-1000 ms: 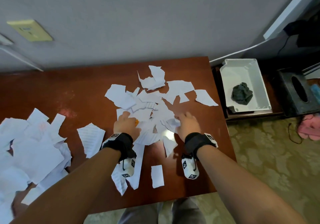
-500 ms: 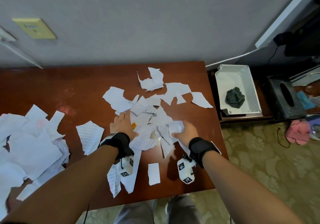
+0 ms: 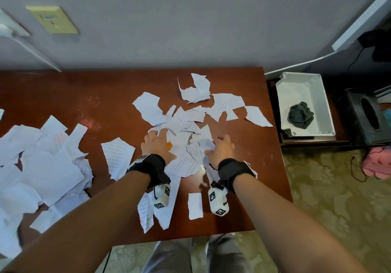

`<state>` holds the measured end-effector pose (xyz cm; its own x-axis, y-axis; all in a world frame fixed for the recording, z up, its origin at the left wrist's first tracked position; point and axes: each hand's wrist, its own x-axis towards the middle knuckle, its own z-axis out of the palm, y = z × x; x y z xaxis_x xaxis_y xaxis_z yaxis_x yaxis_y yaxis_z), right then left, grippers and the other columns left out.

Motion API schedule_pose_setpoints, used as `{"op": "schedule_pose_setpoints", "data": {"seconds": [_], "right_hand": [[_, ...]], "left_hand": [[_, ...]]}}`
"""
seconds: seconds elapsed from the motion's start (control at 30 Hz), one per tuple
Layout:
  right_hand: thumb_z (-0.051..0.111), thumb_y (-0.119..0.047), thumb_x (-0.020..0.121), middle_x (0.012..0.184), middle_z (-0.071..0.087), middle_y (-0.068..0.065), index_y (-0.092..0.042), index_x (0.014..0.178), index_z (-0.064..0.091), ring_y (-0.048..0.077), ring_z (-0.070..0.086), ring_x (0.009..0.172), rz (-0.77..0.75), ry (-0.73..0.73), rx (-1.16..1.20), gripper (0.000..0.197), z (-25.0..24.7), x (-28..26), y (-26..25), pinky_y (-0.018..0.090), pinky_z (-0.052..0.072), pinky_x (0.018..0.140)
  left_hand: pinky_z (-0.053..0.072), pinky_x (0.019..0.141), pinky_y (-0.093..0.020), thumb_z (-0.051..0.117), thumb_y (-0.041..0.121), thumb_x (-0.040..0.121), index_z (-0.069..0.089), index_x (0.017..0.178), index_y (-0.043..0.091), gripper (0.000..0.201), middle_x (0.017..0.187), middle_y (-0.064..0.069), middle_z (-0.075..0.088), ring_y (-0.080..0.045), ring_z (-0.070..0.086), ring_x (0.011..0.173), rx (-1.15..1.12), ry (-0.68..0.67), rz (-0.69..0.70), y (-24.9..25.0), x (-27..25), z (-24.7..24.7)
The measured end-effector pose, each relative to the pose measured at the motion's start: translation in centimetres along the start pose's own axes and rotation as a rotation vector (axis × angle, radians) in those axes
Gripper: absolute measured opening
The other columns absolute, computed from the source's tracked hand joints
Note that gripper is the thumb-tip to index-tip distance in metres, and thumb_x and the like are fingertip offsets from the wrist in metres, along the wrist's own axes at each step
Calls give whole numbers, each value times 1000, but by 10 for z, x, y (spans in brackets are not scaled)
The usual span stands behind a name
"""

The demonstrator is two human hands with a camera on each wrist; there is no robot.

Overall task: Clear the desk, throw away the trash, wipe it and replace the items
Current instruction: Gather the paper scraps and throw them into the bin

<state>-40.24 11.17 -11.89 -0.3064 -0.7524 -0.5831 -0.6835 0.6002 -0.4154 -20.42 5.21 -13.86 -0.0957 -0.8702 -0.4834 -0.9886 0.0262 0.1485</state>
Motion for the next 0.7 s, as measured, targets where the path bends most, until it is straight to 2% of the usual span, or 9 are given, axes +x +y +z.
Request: {"op": "schedule_pose_setpoints", "data": {"seconds": [0.1,0.2,0.3,0.37,0.43,0.5,0.57,0.63,0.7], "right_hand": [[57,-14,97,143,36,7,-4,130,53,25,46,122,-2,17,0,35,3,-3,5,28,40,106],[57,-11,96,141,49,11,-7,135,51,28,51,125,29,17,64,40,3,-7,12,31,42,101],[60,-5,93,132,57,12,-13,135,47,28,59,111,89,46,203,44,-4,-12,20,33,49,94],[62,-5,91,130,58,13,-14,134,42,25,59,103,106,64,259,48,-14,-16,22,32,50,90],[64,-10,92,139,53,12,-13,141,40,28,55,118,90,64,269,54,-27,-19,21,33,46,96],[64,-17,94,148,45,11,-9,146,40,30,45,133,72,46,280,58,-39,-21,18,34,40,105],[65,-22,94,149,45,12,-5,145,42,30,45,135,66,51,307,59,-49,-26,16,34,39,105],[66,-25,93,149,44,12,-4,145,41,31,45,134,83,54,330,62,-56,-33,15,35,40,104],[67,-25,93,147,47,15,0,143,42,32,47,131,104,32,319,61,-57,-41,18,35,41,101]], "left_hand": [[42,100,-44,81,48,72,23,147,26,98,141,-12,40,-31,43,126,-65,-10,-34,-1,-4,-1],[44,101,-47,81,41,74,15,149,27,101,143,-9,42,-31,47,126,-151,-3,-48,-6,-10,-3],[52,93,-47,80,30,77,14,145,29,95,126,-5,58,-31,60,110,-350,33,-61,-10,-17,-8],[54,88,-41,77,26,81,24,145,25,83,120,-6,62,-31,62,105,-457,10,-93,-11,-20,-11],[53,89,-39,72,30,86,50,132,18,53,120,-7,65,-30,62,105,-485,-53,-89,-12,-22,-16],[53,89,-39,69,35,89,65,116,14,34,114,-9,69,-29,64,102,-530,-100,-100,-13,-23,-22],[52,78,-33,66,36,90,69,109,14,29,108,-7,70,-27,64,96,-576,-119,-90,-11,-26,-30],[46,62,-26,64,36,92,69,106,15,26,101,-2,68,-23,63,86,-593,-114,-70,-8,-31,-37],[40,56,-24,63,37,92,67,99,18,20,96,-2,66,-19,60,79,-600,-108,-64,-7,-37,-41]]}}
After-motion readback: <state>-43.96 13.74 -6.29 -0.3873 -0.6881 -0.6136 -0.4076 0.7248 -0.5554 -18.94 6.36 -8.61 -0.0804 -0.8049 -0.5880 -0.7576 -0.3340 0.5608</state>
